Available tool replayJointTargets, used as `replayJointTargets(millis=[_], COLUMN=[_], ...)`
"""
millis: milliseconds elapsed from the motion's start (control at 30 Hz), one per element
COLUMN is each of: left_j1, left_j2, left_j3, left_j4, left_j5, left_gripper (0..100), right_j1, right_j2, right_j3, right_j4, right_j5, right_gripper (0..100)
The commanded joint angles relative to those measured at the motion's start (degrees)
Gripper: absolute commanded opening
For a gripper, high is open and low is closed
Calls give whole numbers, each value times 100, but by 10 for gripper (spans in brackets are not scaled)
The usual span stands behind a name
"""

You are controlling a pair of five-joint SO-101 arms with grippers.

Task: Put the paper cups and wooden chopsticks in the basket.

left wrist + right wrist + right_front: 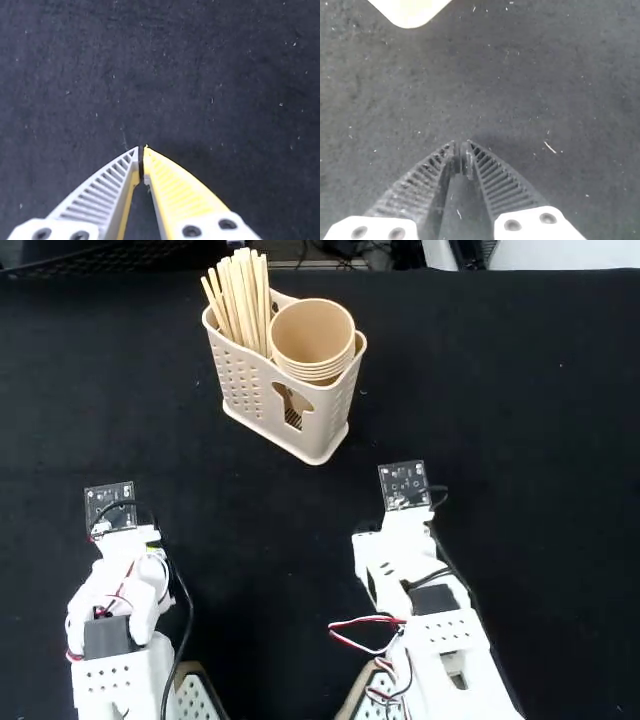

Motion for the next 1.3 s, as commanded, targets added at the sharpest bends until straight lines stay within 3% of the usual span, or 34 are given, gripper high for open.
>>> replayJointTargets(millis=[0,233,367,500,700,967,1267], left_j1=[-48,-22,-22,-22,-22,-22,-31], left_j2=[9,-9,-9,-9,-9,-9,-9], left_j3=[92,92,92,92,92,92,92], left_j4=[501,475,475,475,475,475,475], left_j5=[62,62,62,62,62,62,62], left_gripper=[32,32,32,32,32,32,32], right_j1=[-53,-44,-35,-35,0,1371,1407], right_j2=[-75,-84,-857,-1956,-3064,-4242,-4391], right_j3=[-154,-145,154,163,127,119,101], right_j4=[35,35,114,1090,3710,4571,4642], right_j5=[18,18,26,35,44,35,44], right_gripper=[41,41,41,40,40,40,40])
